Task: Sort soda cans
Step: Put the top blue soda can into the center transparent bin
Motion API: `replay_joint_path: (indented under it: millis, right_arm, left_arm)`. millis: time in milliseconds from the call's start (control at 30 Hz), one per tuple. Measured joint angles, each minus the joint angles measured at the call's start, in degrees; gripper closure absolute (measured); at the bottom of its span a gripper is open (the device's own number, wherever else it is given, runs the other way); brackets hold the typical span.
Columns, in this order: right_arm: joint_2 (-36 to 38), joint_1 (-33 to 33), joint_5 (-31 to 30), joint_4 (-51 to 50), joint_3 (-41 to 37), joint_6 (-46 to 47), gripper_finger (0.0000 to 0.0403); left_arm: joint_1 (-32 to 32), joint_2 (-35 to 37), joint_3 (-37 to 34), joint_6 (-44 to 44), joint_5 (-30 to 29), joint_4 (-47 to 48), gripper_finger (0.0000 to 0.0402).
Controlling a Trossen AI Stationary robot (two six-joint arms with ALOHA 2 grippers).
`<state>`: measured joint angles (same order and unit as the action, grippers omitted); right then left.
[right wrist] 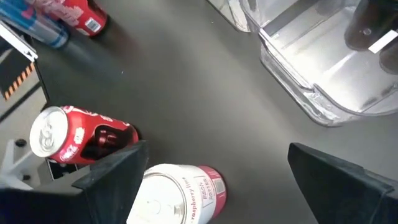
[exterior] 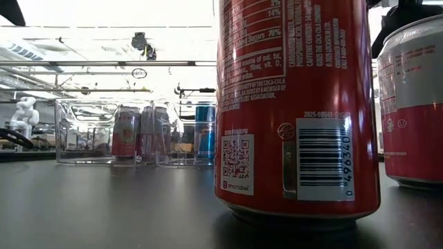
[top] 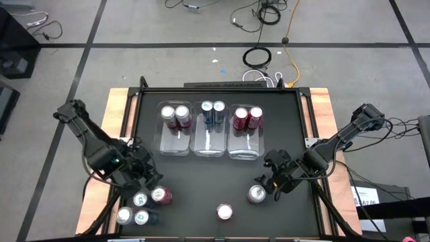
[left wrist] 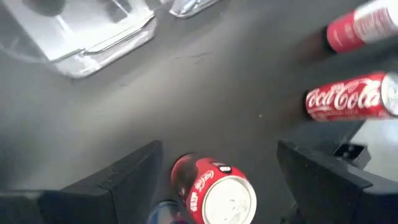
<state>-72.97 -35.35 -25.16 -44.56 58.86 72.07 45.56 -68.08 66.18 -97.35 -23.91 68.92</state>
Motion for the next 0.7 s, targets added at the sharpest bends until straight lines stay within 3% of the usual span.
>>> replay_joint_path:
  millis: [167,700]
  right_arm:
    - [0.0,0.0,0.0,0.0,0.0,2.9,0.0021]
    - [0.0,0.0,-0.4,0.3,0.0,3.8,0.0021]
  left_arm:
    - [0.0,0.0,0.5,4.9,0.8,-0.1,0.0077]
    - [0.0,0.0,0.5,4.3,10.1,-2.0,0.0077]
